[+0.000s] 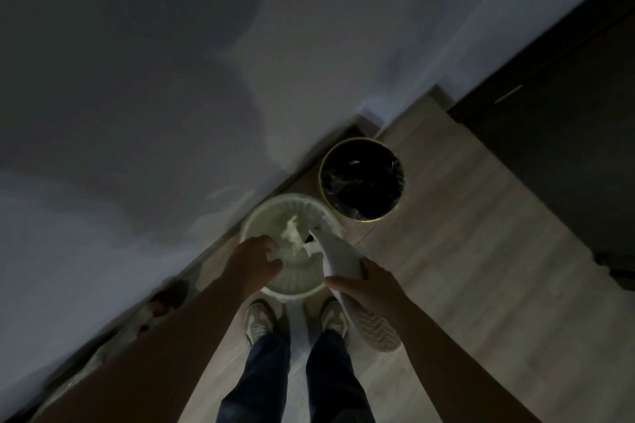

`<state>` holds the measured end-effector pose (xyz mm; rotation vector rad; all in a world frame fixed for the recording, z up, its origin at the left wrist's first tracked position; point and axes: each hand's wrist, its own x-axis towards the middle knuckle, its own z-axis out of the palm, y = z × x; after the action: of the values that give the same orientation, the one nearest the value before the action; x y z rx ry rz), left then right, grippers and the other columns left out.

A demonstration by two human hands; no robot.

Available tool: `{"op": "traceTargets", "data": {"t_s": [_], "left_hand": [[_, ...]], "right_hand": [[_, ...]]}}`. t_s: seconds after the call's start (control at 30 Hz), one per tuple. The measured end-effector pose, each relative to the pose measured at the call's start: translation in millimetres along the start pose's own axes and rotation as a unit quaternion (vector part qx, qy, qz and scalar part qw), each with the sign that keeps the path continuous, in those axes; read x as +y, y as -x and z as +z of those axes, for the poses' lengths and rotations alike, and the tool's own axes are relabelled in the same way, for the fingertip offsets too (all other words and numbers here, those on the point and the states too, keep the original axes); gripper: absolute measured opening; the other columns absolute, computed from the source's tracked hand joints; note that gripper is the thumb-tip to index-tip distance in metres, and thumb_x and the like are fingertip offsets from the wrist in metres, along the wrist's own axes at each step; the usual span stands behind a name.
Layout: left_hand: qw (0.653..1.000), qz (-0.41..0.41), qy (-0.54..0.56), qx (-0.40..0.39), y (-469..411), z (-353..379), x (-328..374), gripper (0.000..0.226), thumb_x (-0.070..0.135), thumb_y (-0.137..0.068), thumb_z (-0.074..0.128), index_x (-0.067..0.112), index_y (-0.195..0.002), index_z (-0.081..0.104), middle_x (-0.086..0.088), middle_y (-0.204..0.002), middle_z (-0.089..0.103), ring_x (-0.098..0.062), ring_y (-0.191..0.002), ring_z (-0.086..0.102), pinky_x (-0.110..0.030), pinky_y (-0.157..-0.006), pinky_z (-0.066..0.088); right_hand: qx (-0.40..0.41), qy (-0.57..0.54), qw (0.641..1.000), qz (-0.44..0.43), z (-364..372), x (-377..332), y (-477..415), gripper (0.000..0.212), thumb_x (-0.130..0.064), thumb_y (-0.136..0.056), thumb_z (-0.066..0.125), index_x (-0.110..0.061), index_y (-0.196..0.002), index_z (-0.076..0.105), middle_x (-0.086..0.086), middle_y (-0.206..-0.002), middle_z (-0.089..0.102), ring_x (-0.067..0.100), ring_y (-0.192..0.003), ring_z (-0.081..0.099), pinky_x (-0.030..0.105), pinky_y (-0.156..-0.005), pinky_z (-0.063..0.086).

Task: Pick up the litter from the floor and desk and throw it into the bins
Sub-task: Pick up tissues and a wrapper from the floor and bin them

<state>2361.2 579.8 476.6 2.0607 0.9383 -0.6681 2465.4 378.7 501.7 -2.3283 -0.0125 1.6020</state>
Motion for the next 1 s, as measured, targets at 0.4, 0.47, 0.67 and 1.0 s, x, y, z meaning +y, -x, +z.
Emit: {"op": "traceTargets", "data": {"t_s": [0.4,0.47,0.67,1.0], "left_hand": [[0.998,-0.009,-0.041,-0.04,7.4,-4.7,-51.9,0.029,0.021,-0.086,0.063,0.012,-0.113,0.061,-0.005,-0.113,0.066,-0.016,-0.103,0.061,-0.026,-0.085,0.048],[0.998,-0.013,-0.051,-0.035,9.5,-8.8,-56.9,0.029,0.022,-0.087,0.063,0.012,-0.114,0.061,-0.004,-0.114,0.066,-0.016,-0.104,0.061,-0.024,-0.084,0.046],[0.998,-0.025,-0.043,-0.04,26.3,-20.2,-57.8,0.033,0.024,-0.088,0.062,0.013,-0.119,0.058,-0.005,-0.12,0.063,-0.017,-0.11,0.059,-0.025,-0.089,0.044],[0.993,0.042,-0.103,-0.04,116.1,-70.7,-15.1,0.039,0.032,-0.09,0.058,0.014,-0.124,0.054,-0.005,-0.125,0.058,-0.018,-0.113,0.055,-0.026,-0.094,0.041]], "right_hand": [[0.0,0.085,0.996,-0.016,53.2,-51.4,-60.0,0.13,-0.094,-0.028,0.055,-0.028,-0.139,0.034,0.005,-0.126,0.055,0.027,-0.112,0.057,0.042,-0.094,0.049],[-0.007,0.091,0.996,-0.012,53.6,-60.3,-56.8,0.119,-0.083,-0.045,0.066,-0.021,-0.142,0.034,0.009,-0.133,0.052,0.028,-0.118,0.054,0.038,-0.095,0.048],[0.006,0.161,0.986,-0.047,46.3,-67.3,-34.9,0.067,-0.04,-0.083,0.066,-0.012,-0.139,0.042,0.008,-0.134,0.053,0.025,-0.122,0.052,0.032,-0.091,0.047],[0.04,0.293,0.944,-0.148,13.8,-81.2,80.8,0.053,-0.032,-0.088,0.061,-0.013,-0.134,0.044,0.008,-0.133,0.051,0.024,-0.124,0.048,0.033,-0.096,0.042]]}}
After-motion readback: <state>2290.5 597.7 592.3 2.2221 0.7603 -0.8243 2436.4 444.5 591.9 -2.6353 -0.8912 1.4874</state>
